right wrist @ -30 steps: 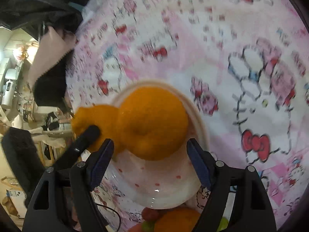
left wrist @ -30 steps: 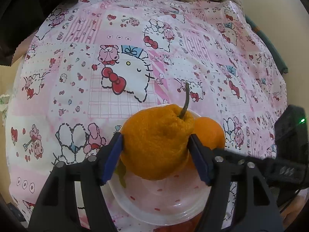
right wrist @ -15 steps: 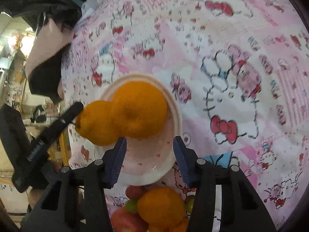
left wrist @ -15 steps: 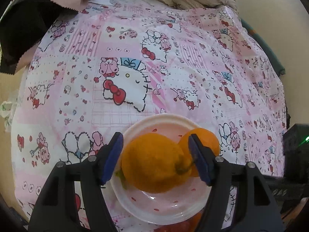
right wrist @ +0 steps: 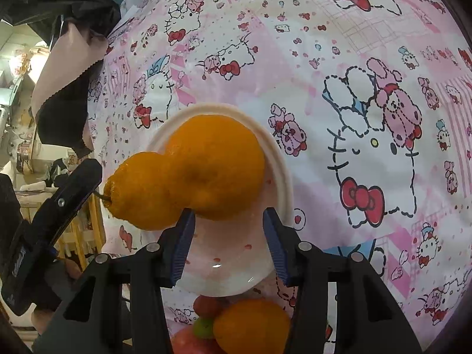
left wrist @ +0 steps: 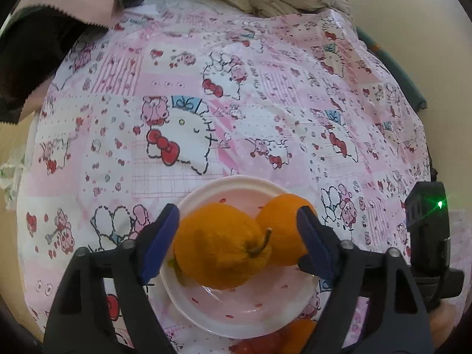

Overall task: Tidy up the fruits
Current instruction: 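Place the citron and orange onto the pink plate with both grippers, then withdraw both grippers from the plate and move toward the remaining fruit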

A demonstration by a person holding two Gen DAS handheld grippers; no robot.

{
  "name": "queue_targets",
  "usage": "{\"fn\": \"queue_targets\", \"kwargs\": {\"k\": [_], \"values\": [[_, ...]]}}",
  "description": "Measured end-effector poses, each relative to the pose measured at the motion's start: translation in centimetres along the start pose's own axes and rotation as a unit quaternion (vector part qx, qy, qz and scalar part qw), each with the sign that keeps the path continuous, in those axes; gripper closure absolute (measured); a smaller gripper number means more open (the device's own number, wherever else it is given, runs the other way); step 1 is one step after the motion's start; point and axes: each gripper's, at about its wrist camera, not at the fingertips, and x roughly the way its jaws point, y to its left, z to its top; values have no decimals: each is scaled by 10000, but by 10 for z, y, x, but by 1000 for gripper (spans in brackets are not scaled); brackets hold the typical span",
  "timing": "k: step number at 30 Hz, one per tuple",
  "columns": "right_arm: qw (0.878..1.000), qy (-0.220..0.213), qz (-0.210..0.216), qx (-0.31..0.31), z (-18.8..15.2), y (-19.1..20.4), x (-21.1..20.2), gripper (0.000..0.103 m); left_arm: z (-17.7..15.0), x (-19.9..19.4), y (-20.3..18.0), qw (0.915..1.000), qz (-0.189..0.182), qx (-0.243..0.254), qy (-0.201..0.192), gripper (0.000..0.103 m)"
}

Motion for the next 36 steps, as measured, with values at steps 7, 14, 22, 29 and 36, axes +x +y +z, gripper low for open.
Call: {"fn": "queue_targets", "kwargs": {"k": [7,14,22,29,36], "values": [[9993,-346,-7,-130,-5,6,-30,52,-6,-18,1,9996,168,11,-236,17],[9961,-828,25,-317,-17,13,-69,31,-12,-62,-2,9958,245,174,-870,17],[9882,-1390,146,-625,-55,16,-110,19,-23,-114,-3,9866,409,365,-1535,9],[9825,-1679,205,-781,-88,20,-129,11,-42,-136,-2,9872,408,408,-1488,0],[9842,-1597,97,-761,-111,18,-123,10,-68,-150,-1,9869,708,383,-1399,0]]}}
